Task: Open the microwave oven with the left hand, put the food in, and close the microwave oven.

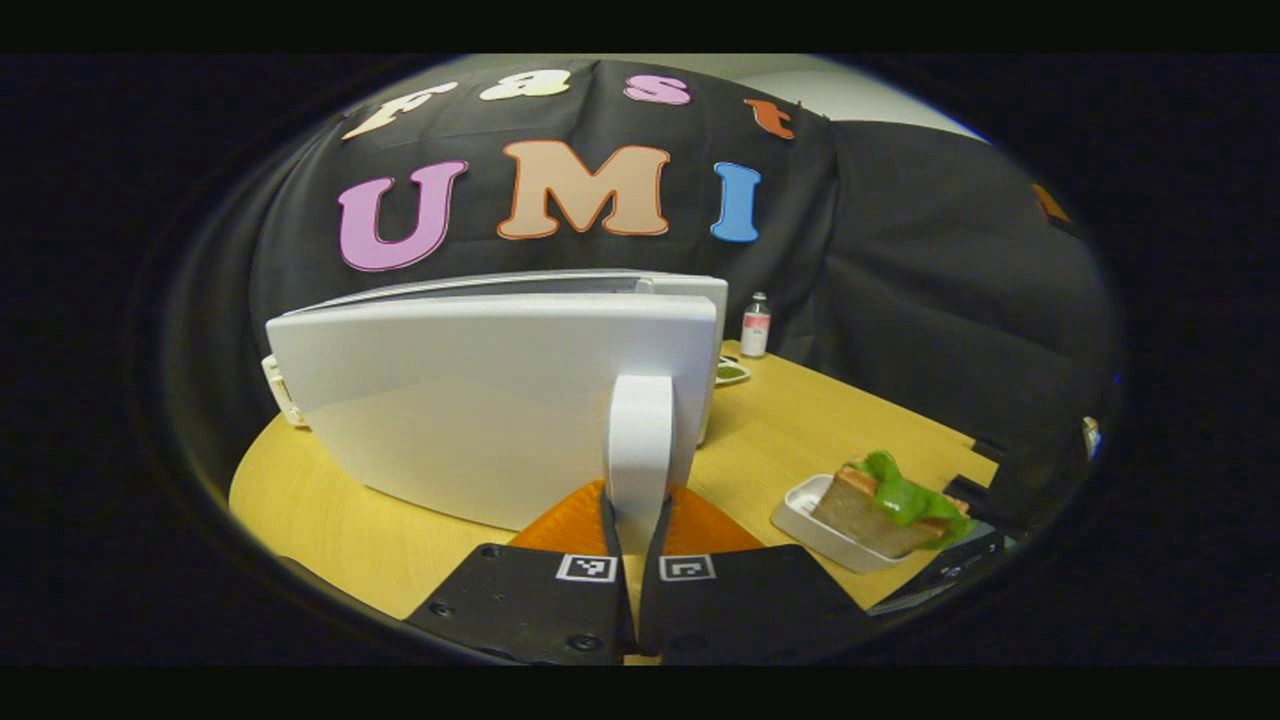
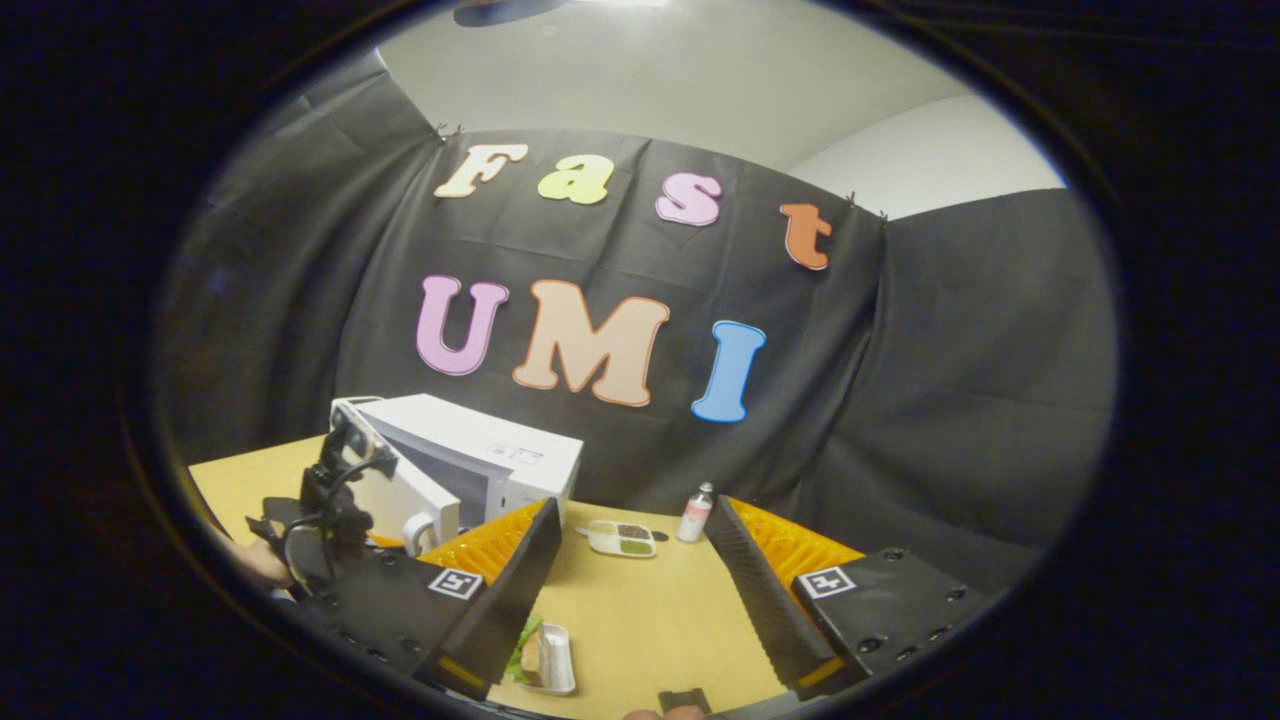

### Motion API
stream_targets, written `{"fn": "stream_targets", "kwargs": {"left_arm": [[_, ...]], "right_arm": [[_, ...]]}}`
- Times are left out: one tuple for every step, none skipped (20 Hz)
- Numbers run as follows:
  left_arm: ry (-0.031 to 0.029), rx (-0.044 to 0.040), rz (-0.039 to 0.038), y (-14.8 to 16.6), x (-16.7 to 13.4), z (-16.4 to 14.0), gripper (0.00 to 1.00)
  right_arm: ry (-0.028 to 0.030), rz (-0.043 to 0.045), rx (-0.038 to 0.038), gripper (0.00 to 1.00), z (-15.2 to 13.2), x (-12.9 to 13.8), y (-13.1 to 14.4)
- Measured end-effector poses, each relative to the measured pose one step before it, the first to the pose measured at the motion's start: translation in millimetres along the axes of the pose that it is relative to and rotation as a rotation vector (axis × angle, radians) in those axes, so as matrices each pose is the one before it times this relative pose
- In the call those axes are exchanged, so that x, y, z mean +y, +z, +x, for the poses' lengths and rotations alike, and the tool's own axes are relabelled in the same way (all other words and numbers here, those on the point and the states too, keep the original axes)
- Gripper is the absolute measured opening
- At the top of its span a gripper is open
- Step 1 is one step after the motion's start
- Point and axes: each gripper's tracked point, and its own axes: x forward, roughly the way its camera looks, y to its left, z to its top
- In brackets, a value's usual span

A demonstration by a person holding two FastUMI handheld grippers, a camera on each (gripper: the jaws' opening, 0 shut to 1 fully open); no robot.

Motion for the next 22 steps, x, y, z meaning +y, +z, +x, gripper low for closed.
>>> {"fn": "stream_targets", "kwargs": {"left_arm": [[0.00102, 0.00647, -0.00236, -5.49, 3.46, -13.72, 0.01], [-0.0026, 0.00888, 0.00497, -5.1, 3.48, -11.13, 0.01], [-0.00277, 0.00246, 0.00153, -4.2, 3.29, -9.76, 0.0], [-0.00008, 0.00636, 0.00018, -2.82, 4.7, -8.68, 0.02], [0.00255, 0.00901, 0.00273, -5.72, 4.19, -9.55, 0.02], [0.00452, 0.0058, 0.00184, -3.78, 4.59, -9.64, 0.0], [0.0025, 0.00621, 0.0036, -4.36, 5.07, -8.53, 0.02], [-0.00034, 0.00573, 0.00389, -4.88, 6.2, -10.01, 0.02], [0.00205, 0.007, 0.00309, -3.88, 6.14, -8.42, 0.02], [0.00784, 0.0041, -0.00015, -4.42, 7.28, -8.58, 0.02], [0.01331, 0.00398, -0.00263, -4.0, 7.96, -8.06, 0.02], [0.01198, 0.0009, -0.00135, -3.73, 7.77, -8.41, 0.02], [0.01004, -0.00033, 0.00465, -2.61, 6.98, -6.67, 0.01], [0.01299, 0.0057, -0.00075, -4.82, 7.63, -5.45, 0.05], [0.01747, 0.00546, -0.00309, -3.31, 8.71, -5.8, 0.02], [0.01945, 0.00268, -0.00478, -2.93, 9.53, -5.99, 0.02], [0.02181, 0.00224, -0.00472, -3.44, 10.25, -5.31, 0.02], [0.02281, 0.00086, -0.00566, -3.42, 10.25, -4.86, 0.0], [0.02411, 0.00509, -0.00207, -2.74, 10.77, -4.47, 0.0], [0.02723, 0.00474, -0.0015, -3.18, 12.43, -4.11, 0.02], [0.03004, 0.00154, -0.00544, -2.43, 12.11, -3.52, 0.0], [0.02484, 0.00205, -0.01218, -2.03, 13.16, -2.66, 0.02]], "right_arm": [[0.01081, 0.0042, -0.0025, 0.97, 0.02, 6.23, -1.1], [0.01082, 0.00548, 0.00099, 0.97, 0.72, 6.87, -1.03], [0.0122, 0.00831, 0.00217, 0.97, -1.11, 7.86, -1.36], [0.01138, 0.0086, 0.00027, 0.97, -0.2, 7.67, -1.13], [0.00977, 0.00563, -0.00184, 0.97, -0.15, 6.86, -0.02], [0.00939, 0.00071, 0.00113, 0.97, -0.37, 6.58, -1.77], [0.00739, -0.00281, 0.00111, 0.97, -0.19, 6.29, -2.35], [0.00617, -0.00155, 0.00369, 0.97, -0.22, 5.97, -2.52], [0.00704, 0.00265, 0.00292, 0.97, -0.38, 6.64, -3.41], [0.00557, 0.00396, 0.00474, 0.97, 0.47, 6.16, -2.9], [0.00678, 0.0031, 0.00469, 0.97, 0.41, 5.38, -3.14], [0.0018, -0.00138, 0.00628, 0.97, 1.35, 4.47, -3.87], [0.00397, 0.00055, 0.00799, 0.97, 2.02, 4.26, -3.08], [0.00684, 0.00581, 0.01046, 0.97, 2.15, 5.7, -3.55], [0.00822, 0.00887, 0.01172, 0.97, 1.96, 5.85, -3.96], [0.00837, 0.00768, 0.00759, 0.97, 2.26, 5.45, -2.13], [0.00581, 0.00101, 0.00202, 0.97, 1.22, 6.0, -0.03], [0.00212, -0.00818, 0.00106, 0.97, 1.39, 4.4, 0.28], [-0.0013, -0.01687, 0.0013, 0.98, 2.19, 2.25, -1.46], [0.00167, -0.01417, 0.0029, 0.97, 1.21, 2.65, -0.1], [0.00661, -0.00297, 0.00262, 0.97, 1.54, 5.25, -2.03], [0.00591, 0.00516, 0.00156, 0.98, 0.71, 4.16, -0.27]]}}
